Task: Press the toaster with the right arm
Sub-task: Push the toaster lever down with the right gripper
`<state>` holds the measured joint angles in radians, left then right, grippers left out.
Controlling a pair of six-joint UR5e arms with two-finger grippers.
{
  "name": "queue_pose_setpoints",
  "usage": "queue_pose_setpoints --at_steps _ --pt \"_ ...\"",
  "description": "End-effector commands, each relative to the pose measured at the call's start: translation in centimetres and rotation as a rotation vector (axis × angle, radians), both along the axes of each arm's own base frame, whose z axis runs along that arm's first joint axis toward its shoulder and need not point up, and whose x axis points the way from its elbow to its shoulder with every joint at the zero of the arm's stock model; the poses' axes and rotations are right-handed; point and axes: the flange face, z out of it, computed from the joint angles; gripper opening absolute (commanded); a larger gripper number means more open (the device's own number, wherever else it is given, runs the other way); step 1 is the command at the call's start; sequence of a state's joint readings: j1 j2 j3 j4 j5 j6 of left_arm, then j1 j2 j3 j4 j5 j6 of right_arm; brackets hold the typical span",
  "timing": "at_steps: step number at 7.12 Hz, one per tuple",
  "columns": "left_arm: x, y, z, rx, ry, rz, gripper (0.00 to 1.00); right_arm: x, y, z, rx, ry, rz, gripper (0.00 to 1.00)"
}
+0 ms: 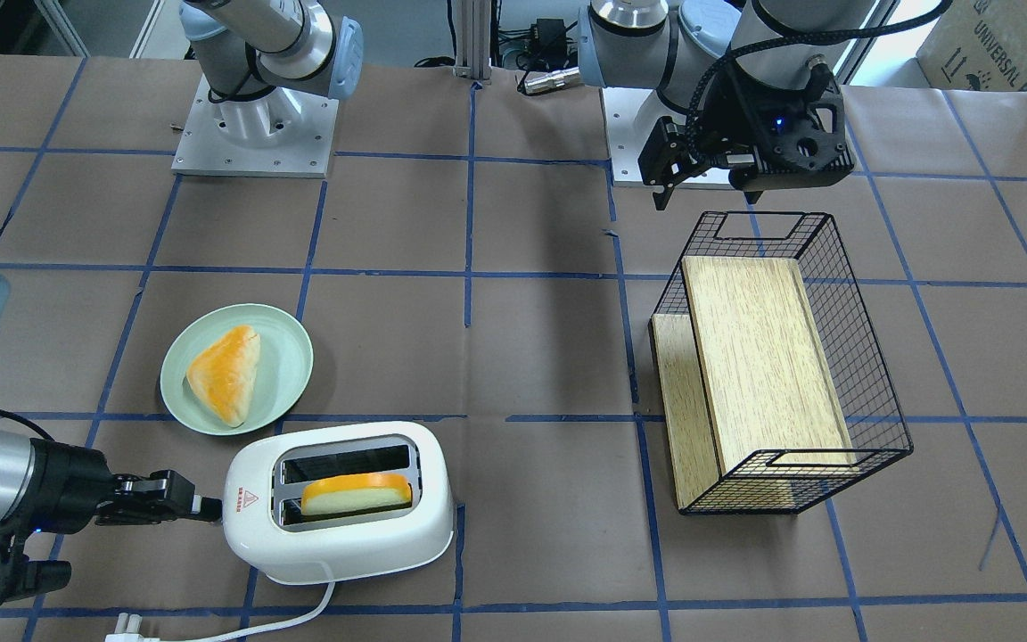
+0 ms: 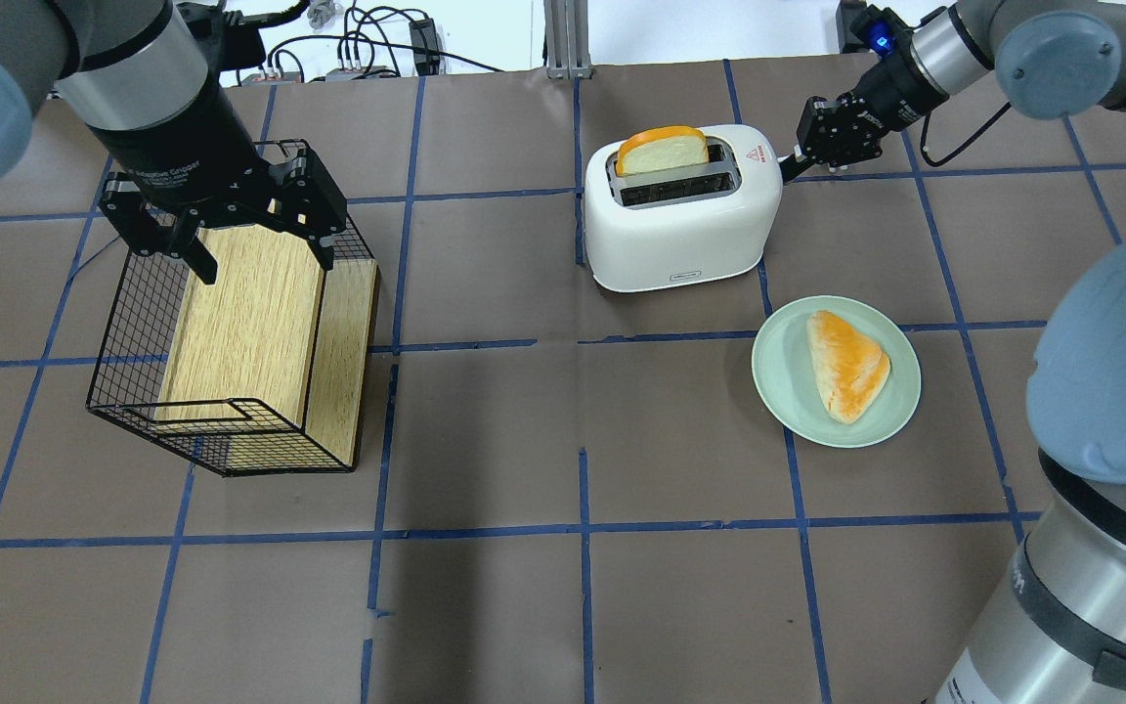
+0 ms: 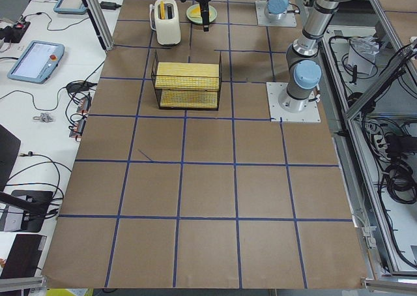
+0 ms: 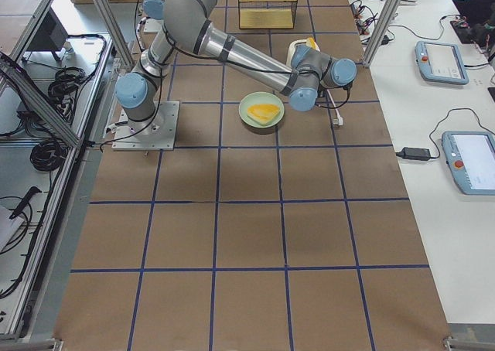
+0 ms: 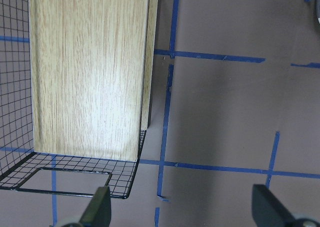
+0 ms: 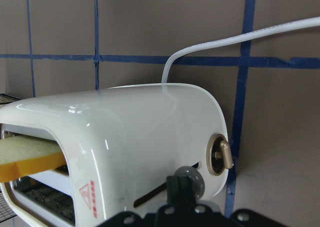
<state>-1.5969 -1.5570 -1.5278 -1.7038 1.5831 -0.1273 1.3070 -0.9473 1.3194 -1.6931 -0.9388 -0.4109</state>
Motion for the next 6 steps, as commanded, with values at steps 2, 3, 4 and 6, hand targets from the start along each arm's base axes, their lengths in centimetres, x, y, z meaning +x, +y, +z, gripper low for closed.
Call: queue_pose_setpoints --at_steps 2,3,4,6 --pt "0.0 0.0 0.0 0.001 0.000 0.000 1.00 -0.1 -0.4 -1.0 -0.007 0.002 0.000 0.05" --pt "0.0 0.0 0.0 0.001 0.000 0.000 1.00 -0.1 -0.5 -1.1 -0.010 0.002 0.001 0.05" --pt "0.0 0.0 0.0 -0.001 0.000 0.000 1.00 -0.2 -0.7 -1.6 -0.014 0.003 0.001 0.05" --pt "0.0 0.0 0.0 0.001 0.000 0.000 1.00 -0.2 -0.7 -1.9 -0.013 0.003 0.001 0.05"
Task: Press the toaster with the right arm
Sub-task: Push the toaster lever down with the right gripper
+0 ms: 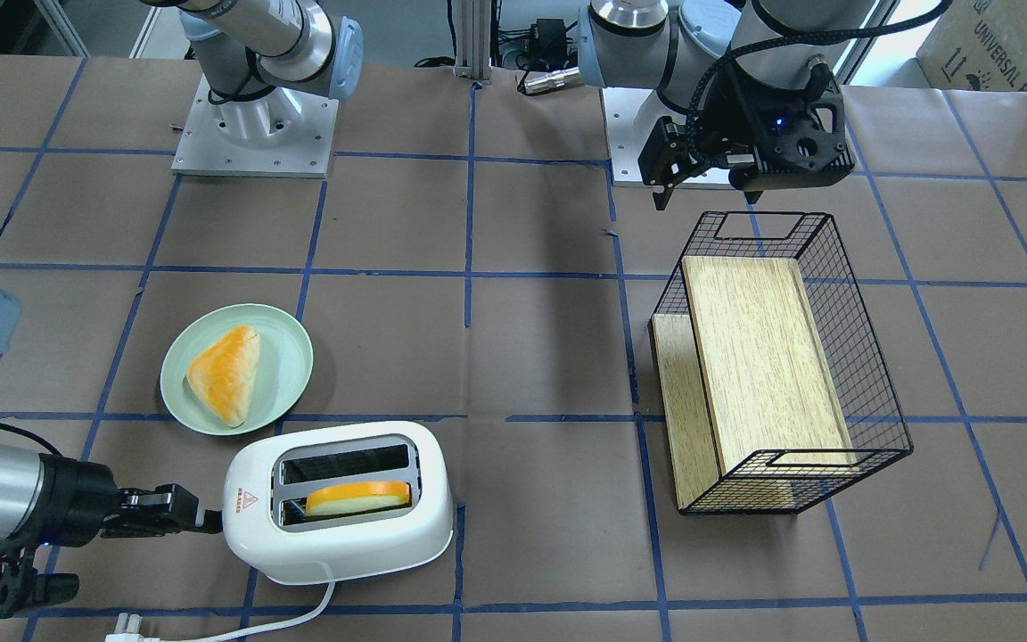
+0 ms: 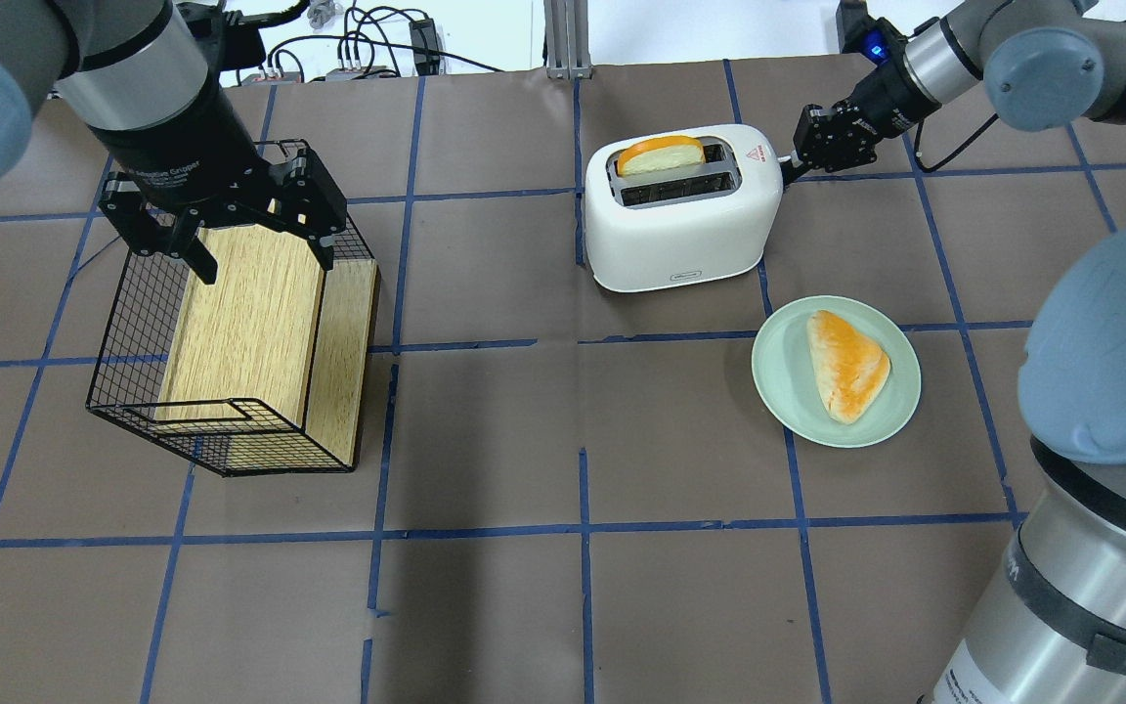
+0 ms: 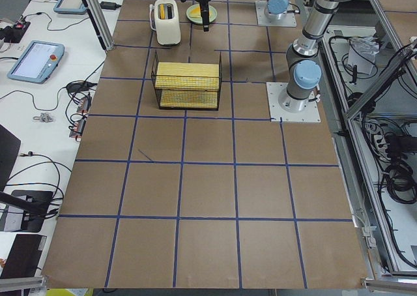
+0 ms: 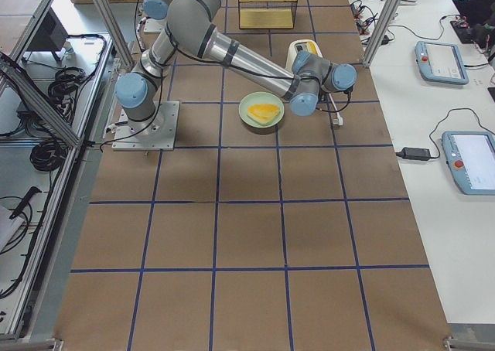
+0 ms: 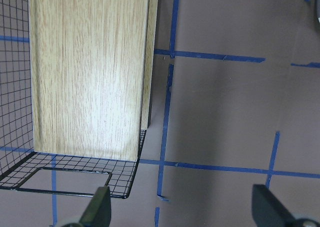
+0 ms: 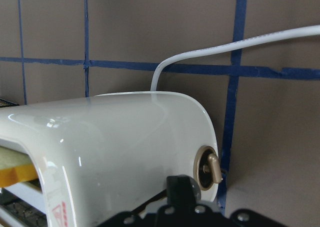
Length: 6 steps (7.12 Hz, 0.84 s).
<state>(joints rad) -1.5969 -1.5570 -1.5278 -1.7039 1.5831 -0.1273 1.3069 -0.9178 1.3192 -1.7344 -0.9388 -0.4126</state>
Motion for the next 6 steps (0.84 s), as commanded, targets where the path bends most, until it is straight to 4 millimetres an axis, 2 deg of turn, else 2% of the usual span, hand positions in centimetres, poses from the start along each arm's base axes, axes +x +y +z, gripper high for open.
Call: queue_pose_setpoints --at_steps 1,5,6 --pt "0.0 0.0 0.0 -0.001 0.000 0.000 1.00 -0.1 -0.2 -0.5 -0.012 0.003 0.000 0.05" --pt "0.0 0.0 0.0 0.000 0.000 0.000 1.00 -0.1 -0.4 -0.8 -0.019 0.008 -0.003 0.06" --pt "0.0 0.0 0.0 -0.001 0.000 0.000 1.00 -0.1 -0.3 0.9 -0.029 0.033 -0.011 0.43"
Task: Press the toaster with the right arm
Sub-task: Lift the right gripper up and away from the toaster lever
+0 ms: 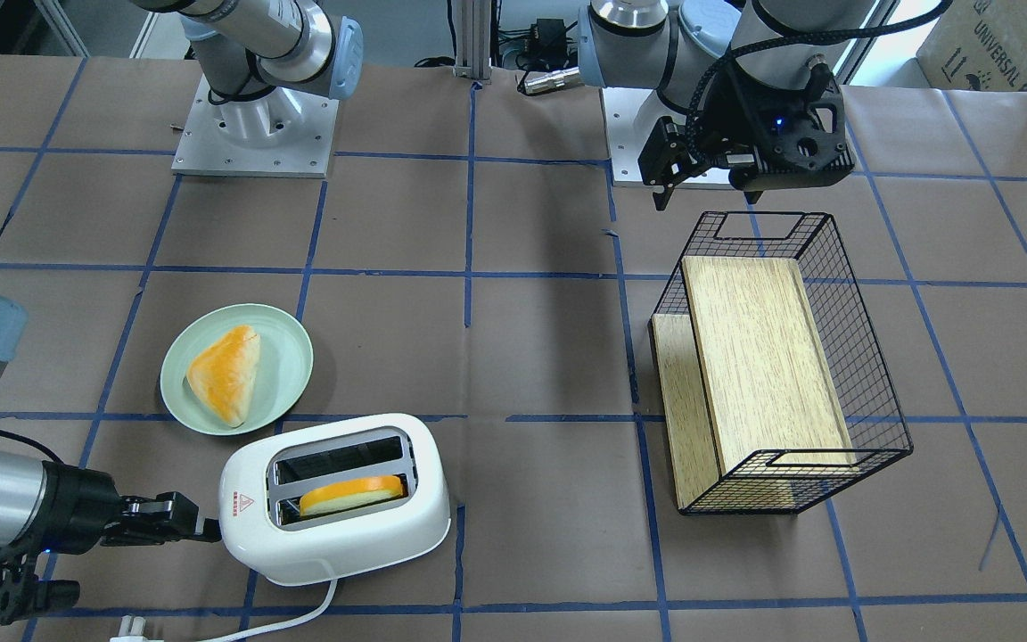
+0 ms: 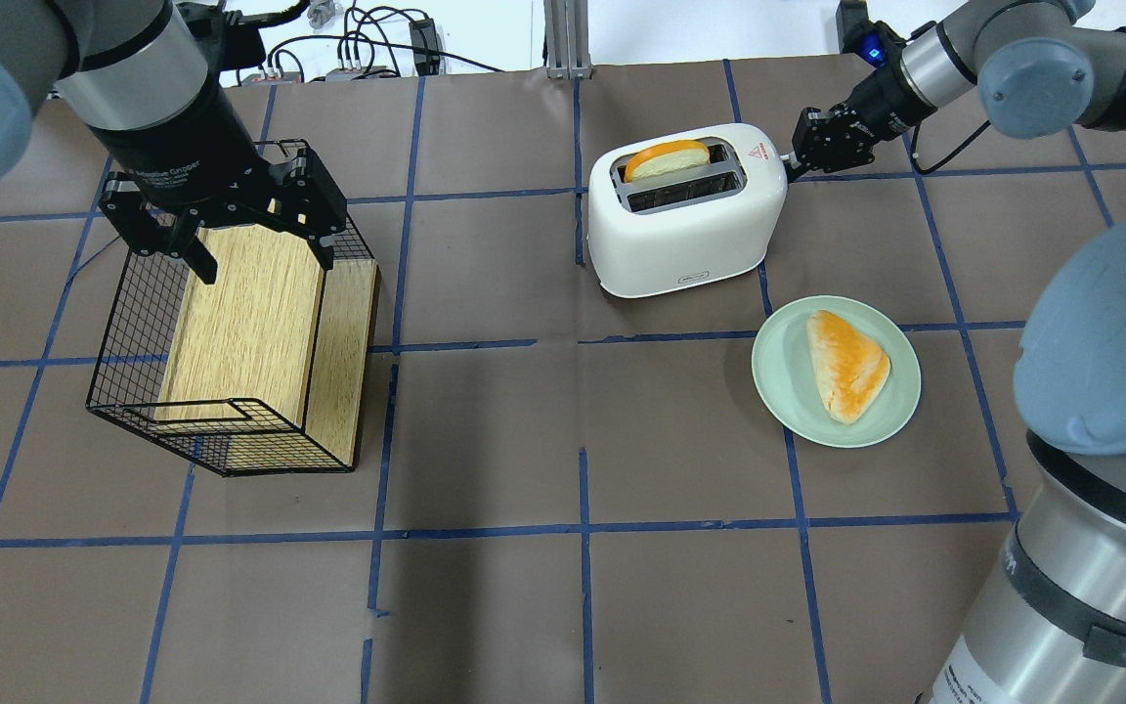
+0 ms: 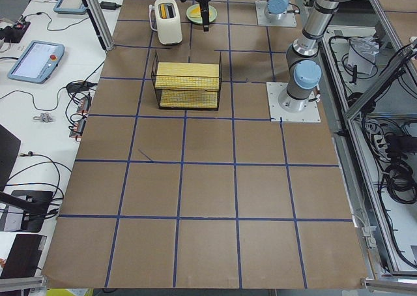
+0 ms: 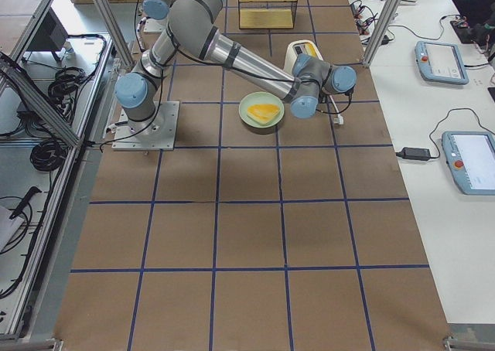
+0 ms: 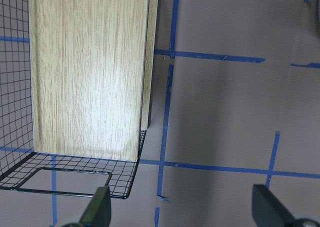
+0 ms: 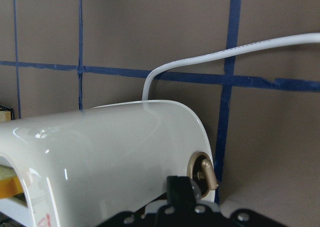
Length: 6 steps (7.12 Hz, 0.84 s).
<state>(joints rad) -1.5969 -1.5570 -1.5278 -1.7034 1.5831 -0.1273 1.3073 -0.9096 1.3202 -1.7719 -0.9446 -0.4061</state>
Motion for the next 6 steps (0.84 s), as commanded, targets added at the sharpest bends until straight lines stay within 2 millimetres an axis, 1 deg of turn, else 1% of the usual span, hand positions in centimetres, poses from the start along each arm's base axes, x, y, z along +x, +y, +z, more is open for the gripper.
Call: queue_pose_setpoints --at_steps 1,2,3,4,5,6 --pt "0.0 0.0 0.0 -0.001 0.000 0.000 1.00 -0.4 1.0 4.9 -0.037 0.164 0.024 0.99" --pt "0.0 0.0 0.0 0.001 0.000 0.000 1.00 1.8 3.0 11.1 -0.078 0.354 0.064 1.00" --pt "0.0 0.0 0.0 -0.001 0.000 0.000 1.00 5.4 4.6 14.4 -0.100 0.517 0.108 1.00" --pt "0.0 0.0 0.0 0.001 0.000 0.000 1.00 6.8 5.7 15.0 -0.093 0.727 0.166 1.00" --pt "0.0 0.0 0.0 0.001 0.000 0.000 1.00 7.5 5.2 16.2 -0.156 0.676 0.151 1.00" --pt "0.0 0.0 0.0 0.001 0.000 0.000 1.00 7.6 6.3 18.9 -0.197 0.664 0.142 1.00"
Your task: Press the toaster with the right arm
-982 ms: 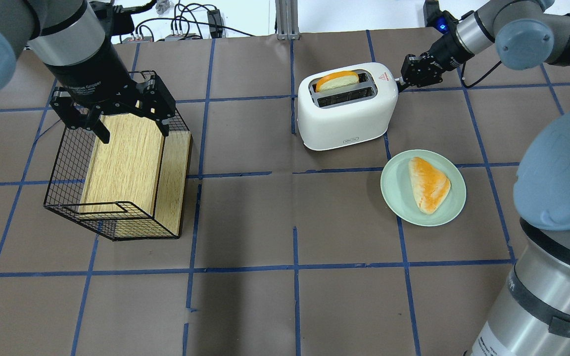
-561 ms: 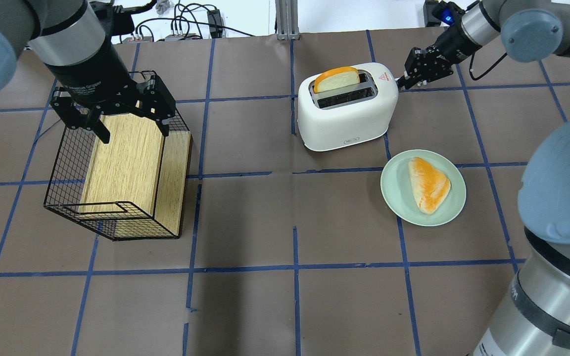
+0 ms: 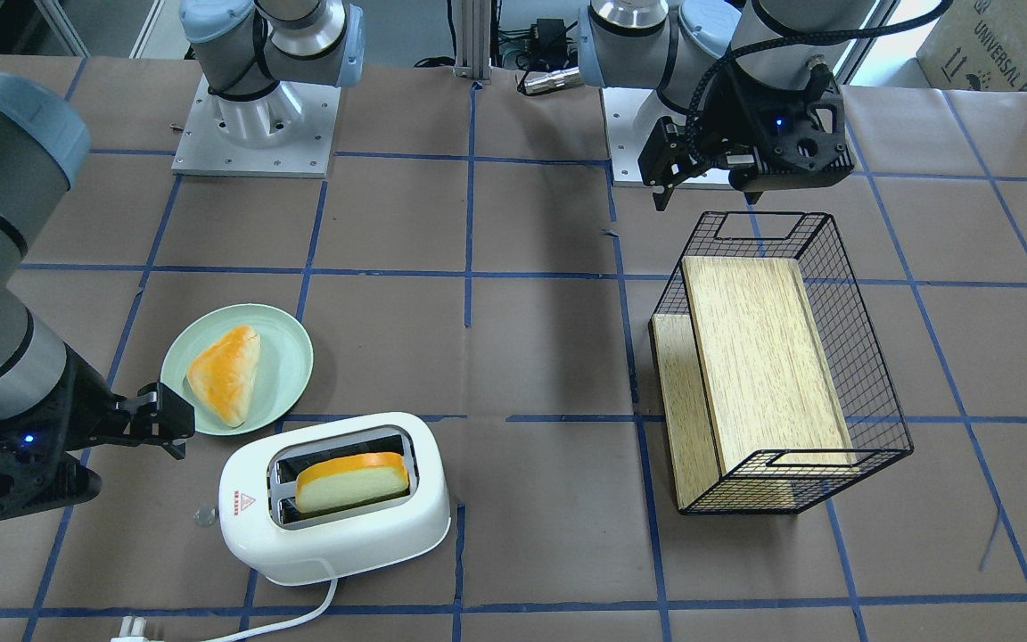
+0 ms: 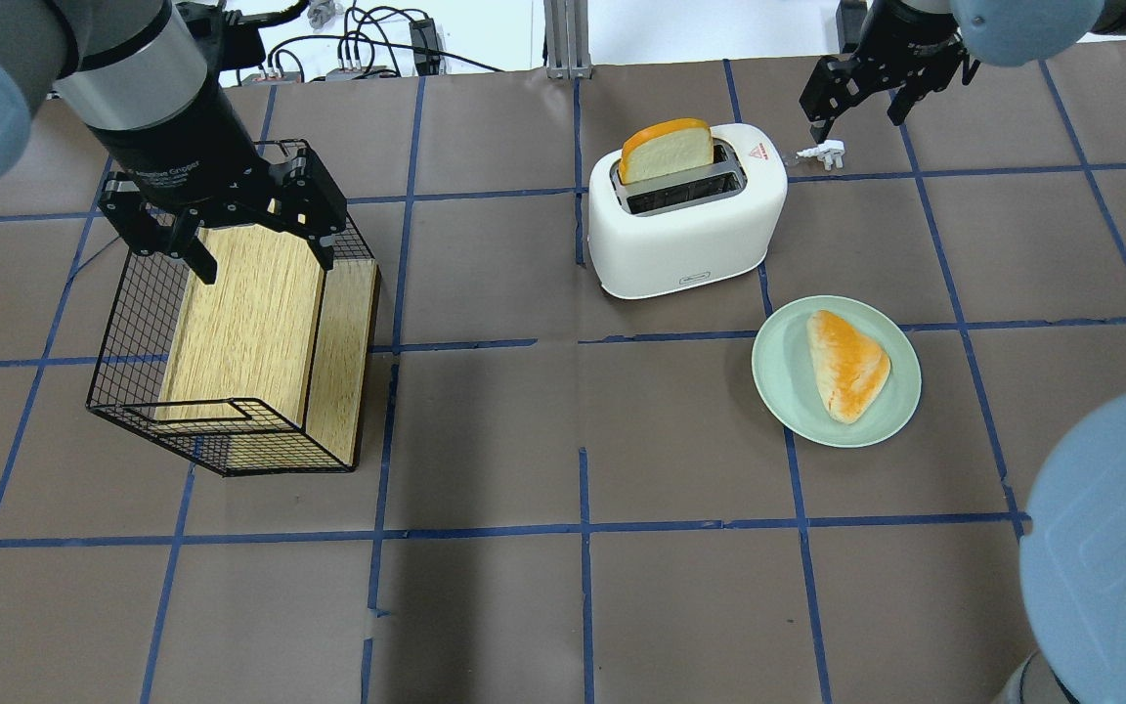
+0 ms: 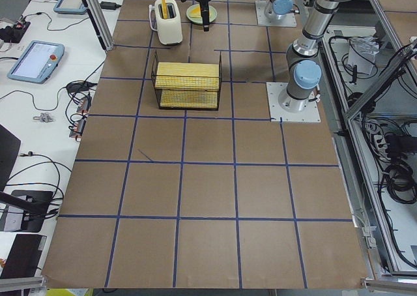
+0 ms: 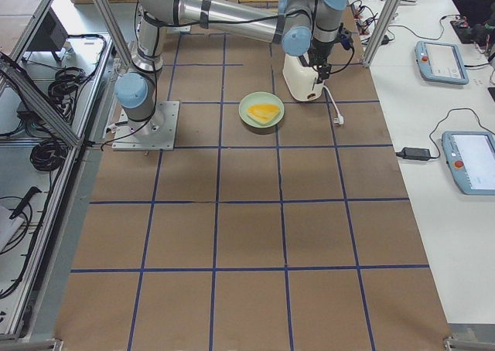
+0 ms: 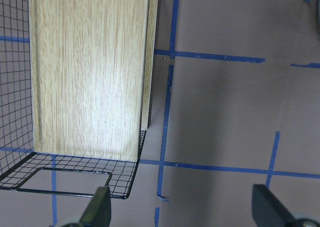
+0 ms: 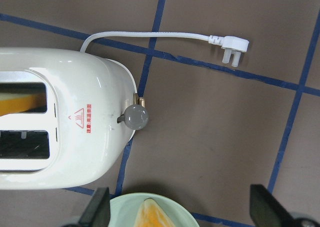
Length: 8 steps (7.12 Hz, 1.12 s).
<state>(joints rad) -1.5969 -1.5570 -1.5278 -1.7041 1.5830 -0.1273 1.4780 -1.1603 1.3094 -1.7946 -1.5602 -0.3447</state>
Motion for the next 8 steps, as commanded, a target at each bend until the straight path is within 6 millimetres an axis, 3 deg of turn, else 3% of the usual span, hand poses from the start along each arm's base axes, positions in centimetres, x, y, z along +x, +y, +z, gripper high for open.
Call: queue_pose_setpoints --at_steps 1,2,3,4,5,8 --pt "0.0 0.0 0.0 -0.001 0.000 0.000 1.00 1.6 4.7 7.8 -0.086 -0.003 0.011 1.00" --pt "0.0 0.0 0.0 -0.001 0.000 0.000 1.00 2.0 9.3 11.9 -0.058 -0.009 -0.013 1.00" --pt "0.0 0.0 0.0 0.000 0.000 0.000 1.00 2.4 13.2 14.2 0.013 -0.017 -0.054 1.00" --pt "0.0 0.0 0.0 0.000 0.000 0.000 1.00 2.5 14.7 14.6 0.056 -0.022 -0.091 1.00" --pt "0.0 0.0 0.0 -0.001 0.000 0.000 1.00 2.5 14.9 13.5 0.075 -0.026 -0.099 1.00" --pt "0.0 0.0 0.0 0.000 0.000 0.000 1.00 2.7 19.8 10.7 0.013 -0.009 -0.100 1.00"
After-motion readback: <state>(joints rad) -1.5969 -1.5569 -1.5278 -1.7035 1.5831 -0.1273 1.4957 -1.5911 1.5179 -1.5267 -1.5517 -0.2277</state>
